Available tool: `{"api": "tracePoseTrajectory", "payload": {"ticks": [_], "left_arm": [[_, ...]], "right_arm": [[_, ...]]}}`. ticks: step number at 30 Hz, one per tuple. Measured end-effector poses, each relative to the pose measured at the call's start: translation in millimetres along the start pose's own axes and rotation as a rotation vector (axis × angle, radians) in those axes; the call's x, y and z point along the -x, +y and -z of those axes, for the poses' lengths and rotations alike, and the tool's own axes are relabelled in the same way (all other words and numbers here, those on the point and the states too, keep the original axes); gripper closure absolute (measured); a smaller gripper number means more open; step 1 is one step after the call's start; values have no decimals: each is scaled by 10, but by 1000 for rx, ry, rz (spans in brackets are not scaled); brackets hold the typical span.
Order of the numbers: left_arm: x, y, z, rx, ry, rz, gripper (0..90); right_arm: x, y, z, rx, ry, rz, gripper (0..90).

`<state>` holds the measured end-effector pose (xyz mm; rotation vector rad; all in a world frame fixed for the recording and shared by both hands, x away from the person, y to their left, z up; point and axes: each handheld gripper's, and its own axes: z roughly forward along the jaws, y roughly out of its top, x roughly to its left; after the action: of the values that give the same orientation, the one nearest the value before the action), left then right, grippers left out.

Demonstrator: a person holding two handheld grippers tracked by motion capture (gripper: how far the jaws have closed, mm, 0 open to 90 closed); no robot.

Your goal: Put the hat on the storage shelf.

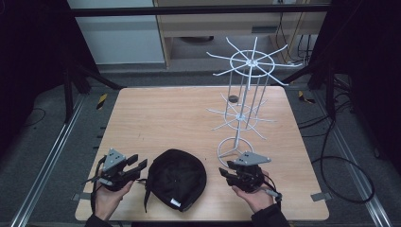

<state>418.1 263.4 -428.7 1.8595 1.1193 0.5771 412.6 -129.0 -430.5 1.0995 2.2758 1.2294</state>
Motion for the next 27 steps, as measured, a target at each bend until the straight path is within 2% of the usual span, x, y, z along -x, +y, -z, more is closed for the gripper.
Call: {"api": "tracePoseTrajectory", "payload": {"ticks": [5,11,20,22,25,27], "left_arm": [[40,18,-91,-29,-7,-15,588],[68,19,-199,-62,-24,-18,635],[102,7,-416,-135,-26,-37,694],[103,0,-444,-151,-23,-45,713],[96,-14,-466,-171,-30,-43,771],[94,-21,-464,-175,-32,-35,779]], "right_arm": [[-55,45,-62,-2,13,12,595],[-117,69,-203,-31,26,23,595],[-226,26,-489,-92,42,29,589],[-249,9,-546,-108,44,32,587],[-281,-26,-650,-133,46,24,590],[-284,-31,-671,-139,46,24,594]]}}
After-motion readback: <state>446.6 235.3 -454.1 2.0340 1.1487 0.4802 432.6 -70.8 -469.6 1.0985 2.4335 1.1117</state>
